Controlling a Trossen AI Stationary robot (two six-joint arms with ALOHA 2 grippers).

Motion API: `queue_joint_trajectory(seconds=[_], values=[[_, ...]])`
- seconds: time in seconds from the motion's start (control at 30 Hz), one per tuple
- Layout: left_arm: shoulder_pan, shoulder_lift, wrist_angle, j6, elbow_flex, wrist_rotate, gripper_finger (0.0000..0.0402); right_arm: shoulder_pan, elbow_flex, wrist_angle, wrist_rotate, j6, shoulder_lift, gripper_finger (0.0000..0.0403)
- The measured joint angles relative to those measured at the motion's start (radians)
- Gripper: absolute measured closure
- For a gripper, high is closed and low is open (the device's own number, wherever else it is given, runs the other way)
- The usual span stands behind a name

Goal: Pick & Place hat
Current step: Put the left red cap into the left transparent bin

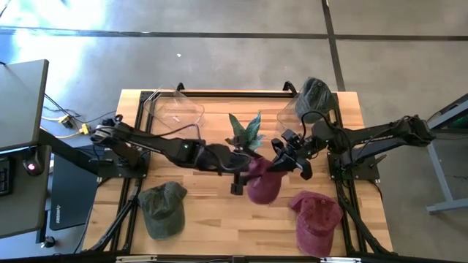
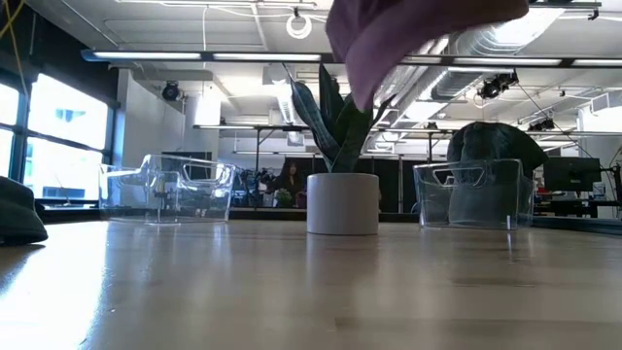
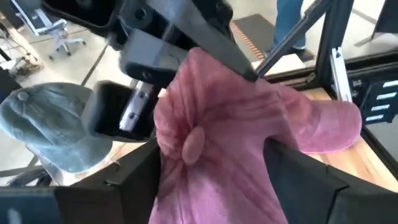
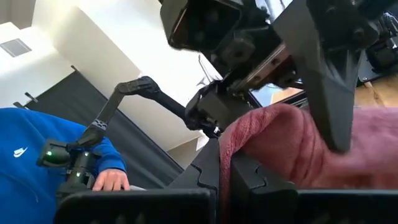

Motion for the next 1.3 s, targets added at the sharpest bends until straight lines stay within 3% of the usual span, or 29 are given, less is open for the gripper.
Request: queue_joint_trajectory(seconds=[0.23,0.37,0.5,0.63,0.8,0.9,1.1,1.3], values=[[0.023,0.016,0.017,-0.009,0.002,0.055,0.0198,0.0,0.0,0.004,-0.024,0.01,0.0,0.0401],[0.05,0.016,0.015,-0.008,0.002,0.151,0.025,0.0,0.0,0.004,-0.039,0.01,0.0,0.0402],[0.086,0.016,0.014,-0.013,0.002,0.328,0.0318,0.0,0.0,0.004,-0.051,0.01,0.0,0.04],[0.131,0.016,0.015,-0.072,0.002,0.602,0.0387,0.0,0.0,0.002,-0.093,0.008,0.0,0.0401],[0.196,0.017,0.099,-0.255,0.002,0.985,0.0383,0.0,0.0,-0.03,-0.11,-0.042,0.001,0.0399],[0.216,0.018,0.185,-0.38,0.002,1.134,0.0394,0.001,0.004,-0.051,-0.105,-0.101,0.001,0.0397],[0.219,0.02,0.197,-0.452,0.002,1.215,0.0399,0.002,0.002,-0.072,-0.095,-0.13,0.0,0.0384],[0.215,-0.005,0.264,-0.608,0.002,1.325,0.04,-0.009,0.0,-0.101,-0.126,-0.041,-0.003,0.0299]])
